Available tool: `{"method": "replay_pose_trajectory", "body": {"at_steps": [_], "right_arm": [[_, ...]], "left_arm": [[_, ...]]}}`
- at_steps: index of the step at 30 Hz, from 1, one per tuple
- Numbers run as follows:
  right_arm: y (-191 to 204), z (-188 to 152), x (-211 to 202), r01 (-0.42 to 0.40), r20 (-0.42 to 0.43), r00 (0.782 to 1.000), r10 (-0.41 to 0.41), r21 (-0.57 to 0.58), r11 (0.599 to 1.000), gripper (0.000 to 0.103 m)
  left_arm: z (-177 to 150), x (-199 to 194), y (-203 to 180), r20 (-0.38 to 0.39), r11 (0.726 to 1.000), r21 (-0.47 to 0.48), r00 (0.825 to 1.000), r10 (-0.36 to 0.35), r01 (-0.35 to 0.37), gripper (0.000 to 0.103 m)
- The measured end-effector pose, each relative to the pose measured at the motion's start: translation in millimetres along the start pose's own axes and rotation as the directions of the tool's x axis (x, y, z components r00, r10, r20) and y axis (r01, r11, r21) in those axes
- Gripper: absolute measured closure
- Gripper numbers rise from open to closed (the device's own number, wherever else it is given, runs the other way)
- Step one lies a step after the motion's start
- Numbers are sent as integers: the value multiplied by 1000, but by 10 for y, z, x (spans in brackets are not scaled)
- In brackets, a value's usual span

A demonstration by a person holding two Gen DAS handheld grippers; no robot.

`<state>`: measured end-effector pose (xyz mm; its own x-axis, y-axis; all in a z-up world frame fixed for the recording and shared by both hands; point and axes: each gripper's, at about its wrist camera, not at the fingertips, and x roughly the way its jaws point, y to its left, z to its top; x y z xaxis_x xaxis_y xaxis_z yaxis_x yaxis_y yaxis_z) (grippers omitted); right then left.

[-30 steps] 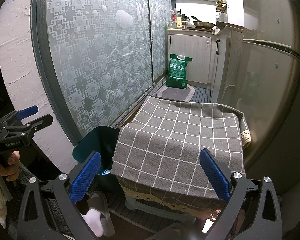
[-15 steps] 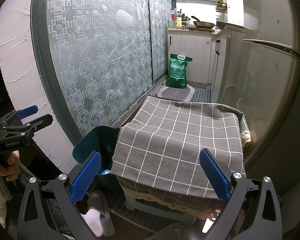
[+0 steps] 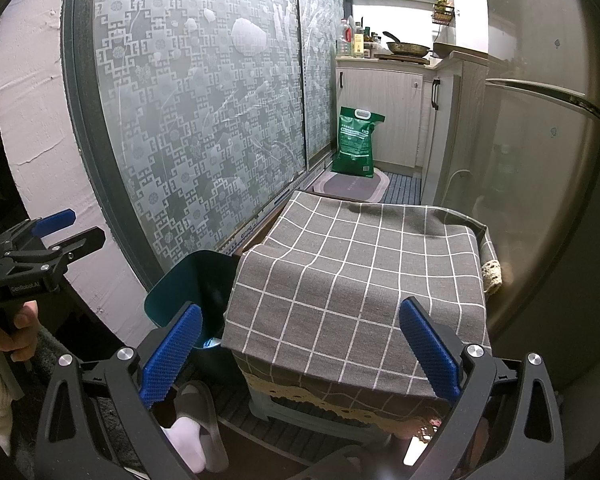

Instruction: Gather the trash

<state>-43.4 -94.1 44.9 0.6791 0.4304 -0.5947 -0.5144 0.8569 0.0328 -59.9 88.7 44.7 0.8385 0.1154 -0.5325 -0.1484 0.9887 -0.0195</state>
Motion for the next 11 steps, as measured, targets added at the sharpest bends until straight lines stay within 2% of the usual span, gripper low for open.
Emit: {"method": "replay_pose_trajectory", "body": {"at_steps": [11], "right_arm": [[3, 4, 2, 0, 0, 1000, 0, 0, 1000, 3]], "left_arm": [[3, 23, 107, 0, 1000, 2, 1000, 5, -5, 3]]}}
